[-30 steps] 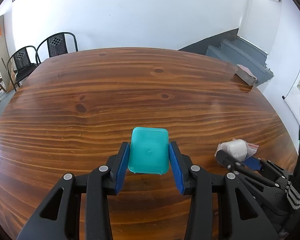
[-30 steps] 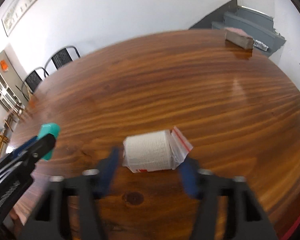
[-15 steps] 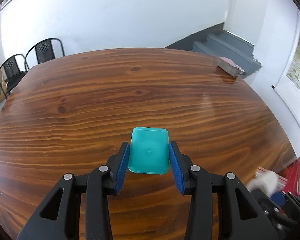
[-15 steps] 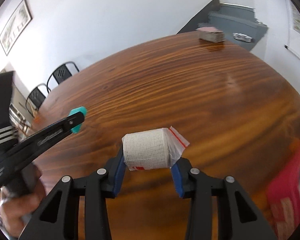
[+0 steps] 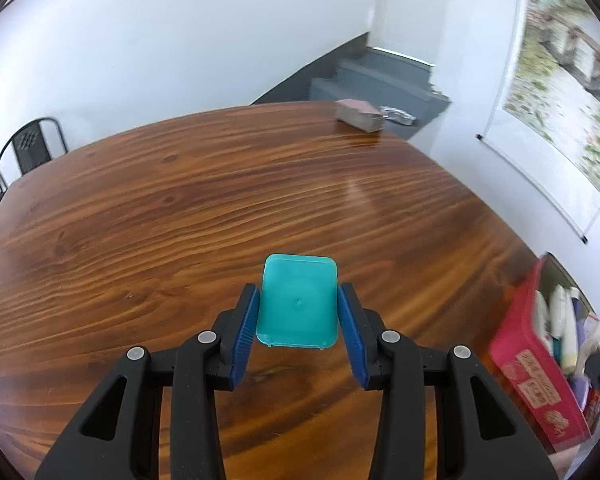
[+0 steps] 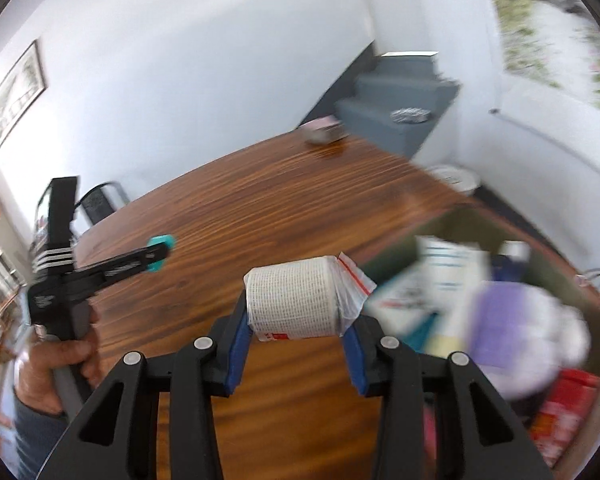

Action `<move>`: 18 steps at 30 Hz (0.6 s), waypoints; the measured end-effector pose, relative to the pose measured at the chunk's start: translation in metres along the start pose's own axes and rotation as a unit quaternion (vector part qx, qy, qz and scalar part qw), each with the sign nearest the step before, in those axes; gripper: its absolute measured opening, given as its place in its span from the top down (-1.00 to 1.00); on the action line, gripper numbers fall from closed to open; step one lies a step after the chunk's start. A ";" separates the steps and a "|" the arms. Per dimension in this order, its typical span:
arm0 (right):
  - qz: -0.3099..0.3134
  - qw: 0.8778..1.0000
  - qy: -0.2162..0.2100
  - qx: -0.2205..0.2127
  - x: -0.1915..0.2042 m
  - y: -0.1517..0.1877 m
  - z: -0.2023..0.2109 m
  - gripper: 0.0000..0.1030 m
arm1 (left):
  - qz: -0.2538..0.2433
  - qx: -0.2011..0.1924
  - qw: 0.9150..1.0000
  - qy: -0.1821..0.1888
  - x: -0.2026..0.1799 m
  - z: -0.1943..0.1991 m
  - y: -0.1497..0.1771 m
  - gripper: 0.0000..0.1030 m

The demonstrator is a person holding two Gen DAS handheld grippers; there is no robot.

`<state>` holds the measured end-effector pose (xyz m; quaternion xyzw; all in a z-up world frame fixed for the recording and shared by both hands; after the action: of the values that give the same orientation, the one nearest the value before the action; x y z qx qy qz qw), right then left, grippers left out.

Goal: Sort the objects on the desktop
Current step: 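Carry the teal box and white roll over the tin box with both tools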

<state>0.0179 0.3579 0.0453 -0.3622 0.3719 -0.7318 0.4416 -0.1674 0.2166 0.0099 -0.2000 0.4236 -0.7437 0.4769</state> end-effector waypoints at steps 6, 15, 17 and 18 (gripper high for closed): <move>-0.014 0.997 0.067 -0.027 -0.060 0.000 0.037 0.13 | -0.018 -0.011 0.999 0.038 -0.035 0.017 -0.003 0.16; 0.026 0.996 0.087 0.002 -0.080 0.035 0.045 0.13 | -0.034 -0.013 0.994 0.106 -0.088 0.042 0.002 0.16; 0.025 0.995 0.092 0.002 -0.090 0.036 0.042 0.13 | -0.026 -0.011 0.992 0.121 -0.096 0.047 0.004 0.16; 0.022 0.995 0.095 0.004 -0.095 0.035 0.038 0.13 | -0.024 -0.009 0.991 0.130 -0.103 0.049 0.005 0.16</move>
<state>0.0973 0.4249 0.0132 -0.2812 0.4169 -0.7543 0.4221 -0.0825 0.2850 0.0445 -0.1158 0.4838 -0.7710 0.3975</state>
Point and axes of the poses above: each gripper's, at about its wrist camera, not at the fingertips, and z roughly against the way its jaws point, x to its left, y to its underside, the point moved 9 cm from there along -z, roughly the way its jaws point, and after that the axes turned 10 degrees about -x, right-handed, at the moved point
